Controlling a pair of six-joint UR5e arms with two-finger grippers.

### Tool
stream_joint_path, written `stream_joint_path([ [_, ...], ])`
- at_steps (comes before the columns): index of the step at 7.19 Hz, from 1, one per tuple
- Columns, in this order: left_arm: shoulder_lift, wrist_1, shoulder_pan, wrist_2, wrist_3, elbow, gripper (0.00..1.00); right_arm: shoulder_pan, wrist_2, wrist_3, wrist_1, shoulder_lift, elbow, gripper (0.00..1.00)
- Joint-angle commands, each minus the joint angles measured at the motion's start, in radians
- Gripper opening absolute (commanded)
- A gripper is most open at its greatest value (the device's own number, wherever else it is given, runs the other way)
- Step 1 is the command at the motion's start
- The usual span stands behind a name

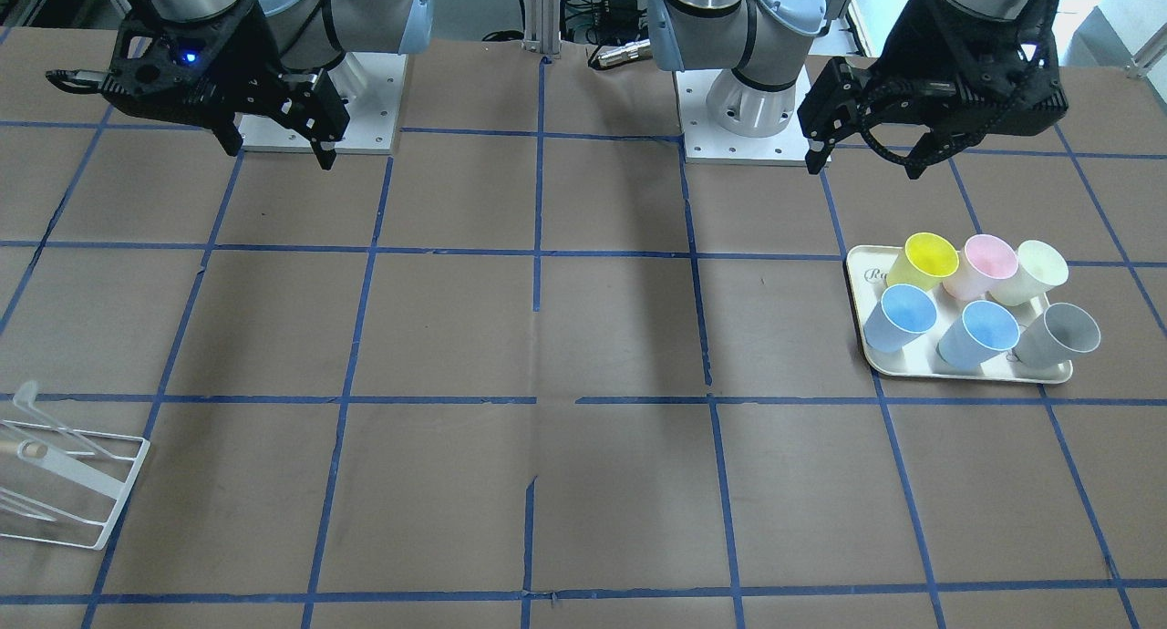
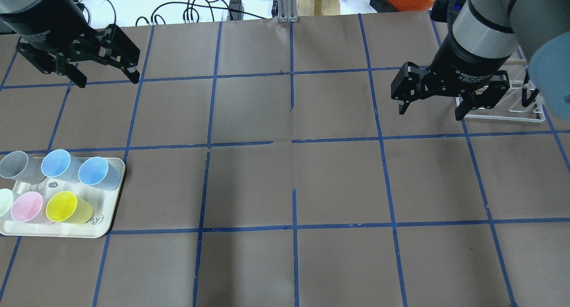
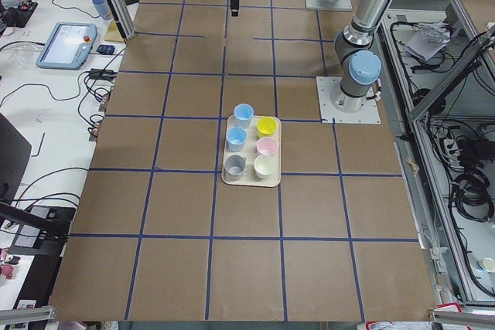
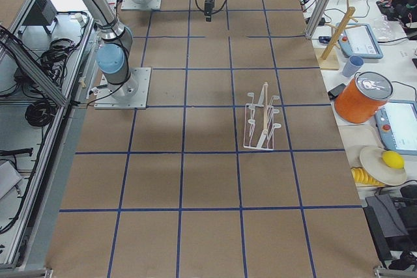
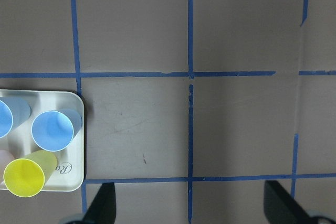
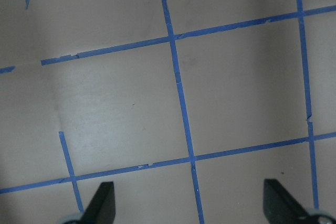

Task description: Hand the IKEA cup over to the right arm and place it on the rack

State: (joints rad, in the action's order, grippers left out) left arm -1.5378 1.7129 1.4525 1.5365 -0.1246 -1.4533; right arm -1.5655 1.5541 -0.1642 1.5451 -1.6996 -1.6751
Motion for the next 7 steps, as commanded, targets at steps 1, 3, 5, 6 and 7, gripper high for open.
stream_joint_path([
  [1,-0.013,0.002,-0.02,0.011,-0.151,-0.013,1.0,-0.001,0.0,0.0,0.001,-0.002,0.0,1.0],
  [3,-0.027,-0.024,-0.226,0.03,-0.375,-0.099,1.0,-0.001,-0.002,0.0,0.01,-0.002,0.0,1.0],
  [5,-0.077,-0.18,-0.454,0.028,-0.704,-0.159,1.0,0.002,-0.002,-0.003,0.01,0.001,0.0,1.0],
  [6,-0.114,-0.261,-0.527,0.031,-0.828,-0.2,1.0,0.004,-0.003,-0.006,0.015,0.003,0.0,1.0],
  [7,-0.164,-0.377,-0.596,0.027,-0.945,-0.244,1.0,0.005,-0.003,-0.006,0.015,0.005,0.0,1.0],
])
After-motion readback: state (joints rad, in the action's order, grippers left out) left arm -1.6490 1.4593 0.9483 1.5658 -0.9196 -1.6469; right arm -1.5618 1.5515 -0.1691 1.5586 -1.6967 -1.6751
